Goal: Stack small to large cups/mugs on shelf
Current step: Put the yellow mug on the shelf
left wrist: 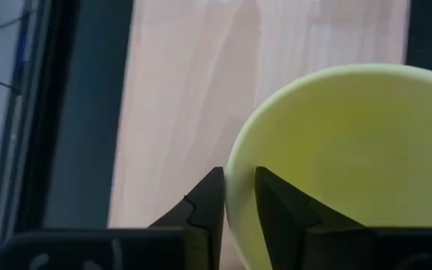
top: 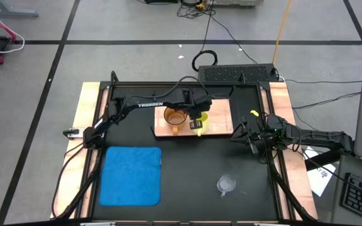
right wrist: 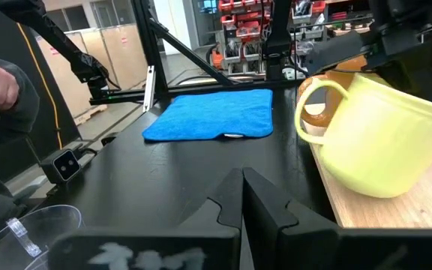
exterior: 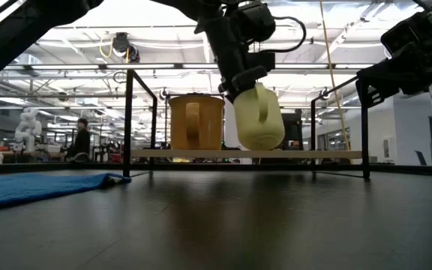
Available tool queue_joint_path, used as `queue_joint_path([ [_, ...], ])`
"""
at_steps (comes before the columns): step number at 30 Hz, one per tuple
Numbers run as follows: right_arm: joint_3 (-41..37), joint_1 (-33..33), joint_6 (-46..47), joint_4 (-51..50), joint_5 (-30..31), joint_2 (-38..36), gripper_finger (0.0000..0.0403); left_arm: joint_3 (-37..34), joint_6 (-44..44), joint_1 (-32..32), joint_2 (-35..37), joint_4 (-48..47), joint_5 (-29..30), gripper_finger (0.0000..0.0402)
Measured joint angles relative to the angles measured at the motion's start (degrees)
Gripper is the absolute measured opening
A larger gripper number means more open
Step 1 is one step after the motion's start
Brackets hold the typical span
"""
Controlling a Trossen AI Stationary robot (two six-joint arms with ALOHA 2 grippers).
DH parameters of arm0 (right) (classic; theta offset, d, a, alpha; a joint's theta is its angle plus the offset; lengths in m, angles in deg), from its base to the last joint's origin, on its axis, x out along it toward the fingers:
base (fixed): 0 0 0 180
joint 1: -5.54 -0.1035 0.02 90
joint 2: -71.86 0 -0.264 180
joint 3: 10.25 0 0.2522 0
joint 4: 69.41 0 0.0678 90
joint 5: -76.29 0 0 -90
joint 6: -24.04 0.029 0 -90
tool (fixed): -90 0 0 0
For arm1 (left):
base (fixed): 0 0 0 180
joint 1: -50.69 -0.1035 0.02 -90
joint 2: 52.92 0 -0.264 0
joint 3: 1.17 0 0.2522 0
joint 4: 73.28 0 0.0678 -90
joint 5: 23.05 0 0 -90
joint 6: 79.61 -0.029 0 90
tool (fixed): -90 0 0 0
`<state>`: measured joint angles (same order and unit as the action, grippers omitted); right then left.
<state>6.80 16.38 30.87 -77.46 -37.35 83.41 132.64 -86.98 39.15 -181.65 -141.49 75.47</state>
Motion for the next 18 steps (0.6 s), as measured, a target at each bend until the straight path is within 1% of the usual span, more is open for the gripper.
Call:
queue_joint_path([
  [5,0.0,-0.01,0.0,-0.07,0.0,0.0,0.0,0.04,0.02,1.2,0.0,0.24,4.69,0.0063],
  [9,0.0,-0.01,0.0,-0.15,0.0,0.0,0.0,0.13,0.05,2.05,0.11,0.25,5.98,0.0054],
  [13,0.01,0.01,0.0,-0.22,0.0,0.0,0.0,0.13,0.15,3.07,0.11,-0.15,10.51,0.006],
  [18,0.0,0.0,0.0,-0.24,0.0,0.0,0.0,0.13,1.06,4.18,0.11,-1.53,14.15,0.0069],
])
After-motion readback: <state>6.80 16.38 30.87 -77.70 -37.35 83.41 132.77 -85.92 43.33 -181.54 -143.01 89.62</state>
